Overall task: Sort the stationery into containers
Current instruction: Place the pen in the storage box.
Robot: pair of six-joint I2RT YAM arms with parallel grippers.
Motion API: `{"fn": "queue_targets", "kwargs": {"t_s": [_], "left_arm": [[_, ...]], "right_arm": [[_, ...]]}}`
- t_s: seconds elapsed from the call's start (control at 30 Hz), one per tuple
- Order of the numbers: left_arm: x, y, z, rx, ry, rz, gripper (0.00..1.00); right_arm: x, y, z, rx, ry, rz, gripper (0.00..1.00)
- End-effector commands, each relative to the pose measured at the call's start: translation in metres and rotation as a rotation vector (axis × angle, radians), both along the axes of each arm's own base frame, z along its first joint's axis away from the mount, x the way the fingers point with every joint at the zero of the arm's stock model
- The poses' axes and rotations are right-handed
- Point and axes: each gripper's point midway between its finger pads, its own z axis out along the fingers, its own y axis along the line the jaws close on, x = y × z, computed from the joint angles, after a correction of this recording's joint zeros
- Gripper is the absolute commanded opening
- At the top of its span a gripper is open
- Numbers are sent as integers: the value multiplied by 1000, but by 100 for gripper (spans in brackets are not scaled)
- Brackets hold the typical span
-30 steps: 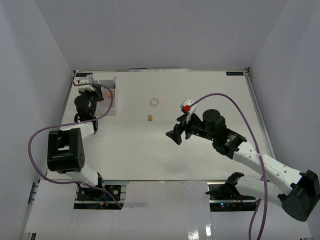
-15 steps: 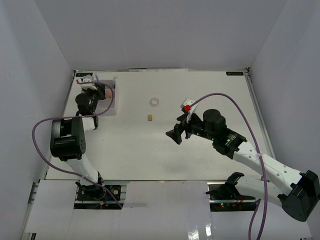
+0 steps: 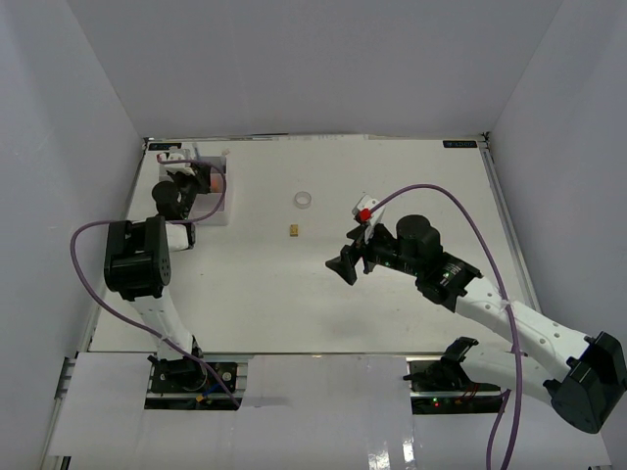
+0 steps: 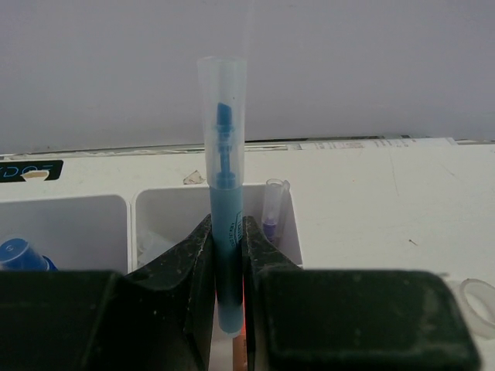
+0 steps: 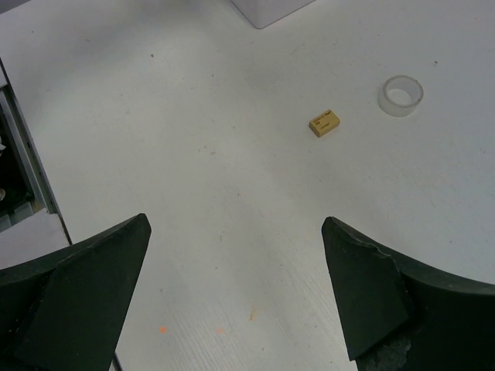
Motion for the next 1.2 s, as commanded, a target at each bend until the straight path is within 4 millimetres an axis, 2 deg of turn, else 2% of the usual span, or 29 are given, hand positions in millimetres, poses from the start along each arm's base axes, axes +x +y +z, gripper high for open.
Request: {"fn": "queue_targets", "kwargs": {"t_s": [0.0,0.3,0.6,0.8,1.0,1.1,1.13,1.17], "left_arm": [[9,1,27,35,-96,-26,27],[14,2,22,34,-108,-41,29],[13,3,9,27,-99,-48,34],[10,4,8,25,-100,-46,35],[1,3,27,25,-124,-45,45],[-8,3,46,12,-119,-36,52],[-12,2,45,0,-94,-36,58],[-18,1,64,-3,-117,-36,62]], "right_arm": [[2,5,10,23,-43,22,98],[2,7,6,13,-36,35,98],[1,8,4,9,-33,43,98],[1,8,0,2,-26,48,98],[3,6,4,5,-37,31,98],[4,4,4,7,-39,13,98],[4,3,6,11,-41,9,98],[5,2,7,13,-42,1,98]]}}
